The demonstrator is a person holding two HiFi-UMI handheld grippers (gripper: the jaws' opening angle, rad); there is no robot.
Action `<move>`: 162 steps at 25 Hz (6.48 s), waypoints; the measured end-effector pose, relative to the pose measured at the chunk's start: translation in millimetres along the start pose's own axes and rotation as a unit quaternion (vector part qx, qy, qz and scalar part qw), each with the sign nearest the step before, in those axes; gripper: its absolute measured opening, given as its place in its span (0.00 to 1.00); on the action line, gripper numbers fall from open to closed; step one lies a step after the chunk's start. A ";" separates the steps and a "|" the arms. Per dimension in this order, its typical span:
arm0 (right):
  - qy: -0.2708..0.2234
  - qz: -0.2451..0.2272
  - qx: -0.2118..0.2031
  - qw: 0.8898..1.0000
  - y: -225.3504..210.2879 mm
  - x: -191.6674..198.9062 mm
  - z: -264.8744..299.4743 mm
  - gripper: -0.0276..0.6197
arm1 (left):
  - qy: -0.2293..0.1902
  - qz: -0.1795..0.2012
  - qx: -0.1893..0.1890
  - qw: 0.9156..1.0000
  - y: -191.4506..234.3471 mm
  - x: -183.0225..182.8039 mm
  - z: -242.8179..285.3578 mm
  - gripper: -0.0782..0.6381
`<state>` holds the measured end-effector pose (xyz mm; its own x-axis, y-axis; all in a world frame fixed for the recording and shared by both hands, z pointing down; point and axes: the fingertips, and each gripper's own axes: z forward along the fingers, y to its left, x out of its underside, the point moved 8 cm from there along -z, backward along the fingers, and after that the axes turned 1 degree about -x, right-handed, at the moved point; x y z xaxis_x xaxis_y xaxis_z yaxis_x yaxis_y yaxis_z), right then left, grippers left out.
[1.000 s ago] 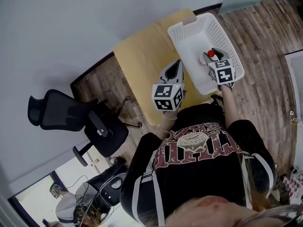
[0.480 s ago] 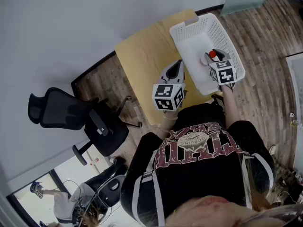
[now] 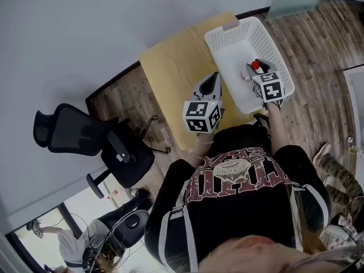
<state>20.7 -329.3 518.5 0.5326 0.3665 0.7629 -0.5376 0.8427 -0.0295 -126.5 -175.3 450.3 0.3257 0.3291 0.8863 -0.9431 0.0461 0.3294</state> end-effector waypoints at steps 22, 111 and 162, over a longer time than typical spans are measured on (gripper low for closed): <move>-0.050 -0.021 -0.014 0.998 21.4 -38.4 -38.7 0.30 | -0.008 0.002 0.004 1.000 -1.1 2.0 -18.3 0.18; -0.064 -0.154 -0.230 0.959 197.6 -82.8 1.6 0.30 | -0.054 -0.056 -0.137 0.988 64.3 27.6 -132.8 0.18; 0.004 -0.189 -0.220 0.957 209.8 -35.1 43.3 0.30 | -0.042 -0.068 -0.142 0.987 79.6 30.7 -122.3 0.18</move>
<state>-139.1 -182.4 513.5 0.6403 0.0041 0.7681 0.0213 0.9995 -0.0232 -199.9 -46.1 463.9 0.4435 0.2228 0.8681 -0.8674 0.3506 0.3532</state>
